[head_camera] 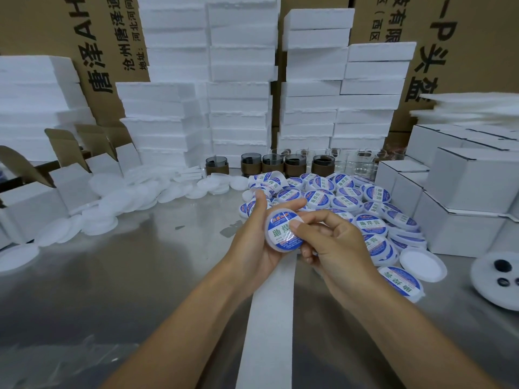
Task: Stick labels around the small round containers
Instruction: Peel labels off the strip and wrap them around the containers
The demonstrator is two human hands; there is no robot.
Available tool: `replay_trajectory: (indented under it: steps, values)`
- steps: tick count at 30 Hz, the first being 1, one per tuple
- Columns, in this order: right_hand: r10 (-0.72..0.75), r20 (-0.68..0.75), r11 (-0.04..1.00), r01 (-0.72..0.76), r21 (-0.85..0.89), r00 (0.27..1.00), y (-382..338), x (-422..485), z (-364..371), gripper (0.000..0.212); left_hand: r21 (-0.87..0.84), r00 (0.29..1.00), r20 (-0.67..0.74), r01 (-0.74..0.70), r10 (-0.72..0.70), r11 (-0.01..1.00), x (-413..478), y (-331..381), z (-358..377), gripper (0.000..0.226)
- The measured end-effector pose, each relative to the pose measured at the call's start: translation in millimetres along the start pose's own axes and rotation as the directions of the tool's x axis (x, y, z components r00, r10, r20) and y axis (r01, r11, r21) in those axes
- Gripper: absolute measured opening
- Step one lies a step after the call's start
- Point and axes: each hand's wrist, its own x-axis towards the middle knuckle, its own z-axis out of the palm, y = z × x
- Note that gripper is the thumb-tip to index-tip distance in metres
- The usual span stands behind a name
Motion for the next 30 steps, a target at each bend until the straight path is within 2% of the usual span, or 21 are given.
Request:
replay_trajectory:
  steps: [7, 12, 25, 27, 30]
  values:
    - [-0.003, -0.013, 1.0, 0.003, 0.001, 1.0, 1.8, 1.1, -0.7, 0.01, 0.075, 0.997, 0.04, -0.075, 0.072, 0.994, -4.2, -2.2, 0.9, 0.038]
    - [0.011, -0.026, 1.0, -0.011, 0.002, 1.0, 1.7, 1.1, -0.8, 0.011, 0.101, 0.994, 0.059, -0.098, 0.093, 0.99, -4.8, -3.6, 0.5, 0.039]
    - [0.022, -0.103, 0.996, -0.031, -0.084, 0.994, 5.7, 4.8, -2.8, 0.008, 0.121, 0.995, 0.038, -0.092, 0.088, 0.988, -5.0, -7.0, 0.3, 0.024]
    - [-0.024, -0.117, 0.988, 0.006, -0.157, 0.993, 6.5, 5.3, -2.7, 0.01, 0.126, 0.995, 0.03, -0.095, 0.092, 0.987, -5.8, -6.6, 1.6, 0.024]
    - [-0.179, -0.122, 0.918, 0.121, -0.378, 0.976, 9.6, 5.8, -2.9, 0.012, 0.131, 0.994, 0.029, -0.107, 0.104, 0.986, -6.6, -7.0, 3.1, 0.025]
